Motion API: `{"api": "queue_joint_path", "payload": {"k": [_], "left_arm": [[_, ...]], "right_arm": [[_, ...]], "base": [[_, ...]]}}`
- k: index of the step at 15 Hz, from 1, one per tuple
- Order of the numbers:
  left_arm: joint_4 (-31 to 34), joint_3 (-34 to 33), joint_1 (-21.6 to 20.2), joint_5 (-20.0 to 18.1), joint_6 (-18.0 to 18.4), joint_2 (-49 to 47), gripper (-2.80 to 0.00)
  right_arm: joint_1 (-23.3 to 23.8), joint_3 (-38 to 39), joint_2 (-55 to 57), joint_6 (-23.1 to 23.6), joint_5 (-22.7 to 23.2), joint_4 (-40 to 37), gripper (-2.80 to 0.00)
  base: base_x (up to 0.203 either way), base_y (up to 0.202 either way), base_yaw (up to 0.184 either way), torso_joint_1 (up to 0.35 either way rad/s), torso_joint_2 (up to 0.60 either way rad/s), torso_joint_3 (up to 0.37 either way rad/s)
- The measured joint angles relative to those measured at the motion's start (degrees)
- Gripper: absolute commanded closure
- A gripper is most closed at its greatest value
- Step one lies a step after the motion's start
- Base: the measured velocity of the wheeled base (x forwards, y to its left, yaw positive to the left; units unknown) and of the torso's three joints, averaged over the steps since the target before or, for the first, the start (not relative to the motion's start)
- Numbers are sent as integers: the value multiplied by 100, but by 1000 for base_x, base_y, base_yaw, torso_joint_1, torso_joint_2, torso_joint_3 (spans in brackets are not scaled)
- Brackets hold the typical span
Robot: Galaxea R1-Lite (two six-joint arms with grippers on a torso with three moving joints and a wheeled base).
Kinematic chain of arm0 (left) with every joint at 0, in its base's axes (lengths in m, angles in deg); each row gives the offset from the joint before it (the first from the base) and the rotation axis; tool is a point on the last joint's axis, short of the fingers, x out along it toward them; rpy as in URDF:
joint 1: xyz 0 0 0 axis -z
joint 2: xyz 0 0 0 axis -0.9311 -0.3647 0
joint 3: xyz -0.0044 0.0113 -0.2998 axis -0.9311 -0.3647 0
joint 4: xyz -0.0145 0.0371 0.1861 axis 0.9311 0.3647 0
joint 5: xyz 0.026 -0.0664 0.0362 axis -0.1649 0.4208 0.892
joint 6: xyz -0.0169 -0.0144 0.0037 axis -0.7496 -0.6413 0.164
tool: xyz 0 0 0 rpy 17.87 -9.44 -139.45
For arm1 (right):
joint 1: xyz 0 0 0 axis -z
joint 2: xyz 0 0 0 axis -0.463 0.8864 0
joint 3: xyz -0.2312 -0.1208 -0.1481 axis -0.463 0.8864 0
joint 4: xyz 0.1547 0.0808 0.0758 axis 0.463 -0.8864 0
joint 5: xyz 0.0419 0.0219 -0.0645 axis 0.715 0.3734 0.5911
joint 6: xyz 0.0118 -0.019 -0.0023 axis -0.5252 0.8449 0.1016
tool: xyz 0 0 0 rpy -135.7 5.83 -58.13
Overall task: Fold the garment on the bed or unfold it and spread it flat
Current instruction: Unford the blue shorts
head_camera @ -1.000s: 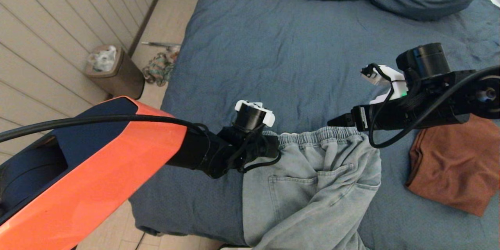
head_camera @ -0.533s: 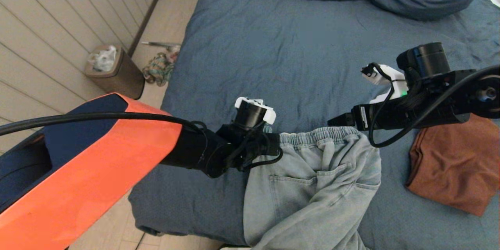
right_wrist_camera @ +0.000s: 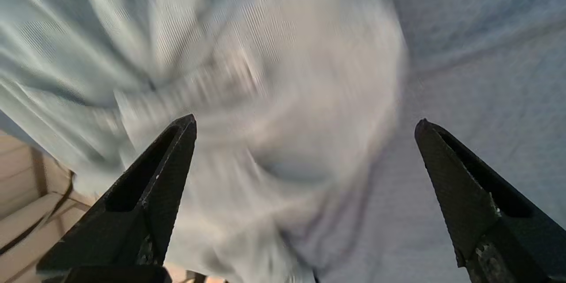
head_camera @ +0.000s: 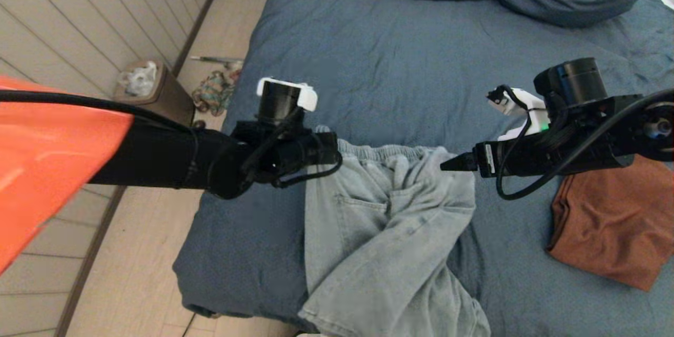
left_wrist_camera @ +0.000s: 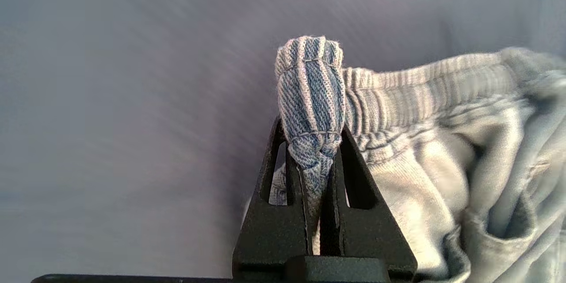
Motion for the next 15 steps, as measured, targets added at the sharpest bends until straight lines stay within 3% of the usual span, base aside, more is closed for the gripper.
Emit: {"api": "queue_joint_path", "payload": {"k": [7,11,13,15], "left_arm": [[-20,-216,-96,-60,22,252,0],[-25,-233,-61,-66,19,169,0],[-24,-233,-50,-68,7,130,0],[-24,-239,-51,-68,3,94,0]], "right_arm": [[-719,-133,330,-178,-40,160,-280],[-1544,-188,392,-222,-128,-148,-280],[-2121,-356,342,-268,-433,-754,-280],[-2641,-484,321,-337,-1015,-1261,-280]], "base": [[0,0,0,0,0,0],[0,0,0,0,0,0],[0,0,0,0,0,0],[0,0,0,0,0,0]]}}
